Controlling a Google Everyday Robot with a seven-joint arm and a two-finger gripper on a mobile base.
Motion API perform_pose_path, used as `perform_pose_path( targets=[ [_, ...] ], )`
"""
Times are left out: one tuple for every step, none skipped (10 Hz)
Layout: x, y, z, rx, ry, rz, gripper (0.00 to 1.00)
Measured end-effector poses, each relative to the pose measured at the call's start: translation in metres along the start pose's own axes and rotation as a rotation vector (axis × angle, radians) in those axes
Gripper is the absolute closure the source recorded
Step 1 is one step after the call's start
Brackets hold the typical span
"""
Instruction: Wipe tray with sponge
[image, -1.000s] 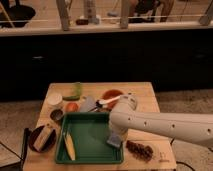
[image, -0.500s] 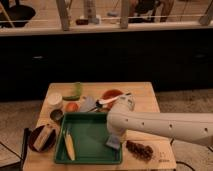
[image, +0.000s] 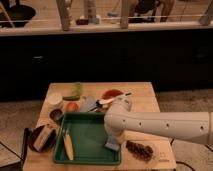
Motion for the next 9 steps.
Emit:
perform_pose_path(
  targets=[
    [0.001, 0.001, -0.001, 0.002, -0.001, 0.006, 1.0],
    [0.0, 0.0, -0.001, 0.003, -0.002, 0.005, 1.0],
    [0.0, 0.0, 0.0, 0.003, -0.002, 0.002, 1.0],
    [0.001, 0.002, -0.005, 0.008, 0.007, -0.007, 1.0],
    [0.005, 0.006, -0.015, 0.012, 0.025, -0.017, 1.0],
    [0.007, 0.008, -0.023, 0.014, 0.036, -0.022, 1.0],
    [0.009, 0.011, -0.031, 0.014, 0.054, -0.031, 1.0],
    [0.008, 0.011, -0.037, 0.015, 0.064, -0.041, 1.0],
    [0.007, 0.011, -0.041, 0.017, 0.069, -0.05, 1.0]
  ],
)
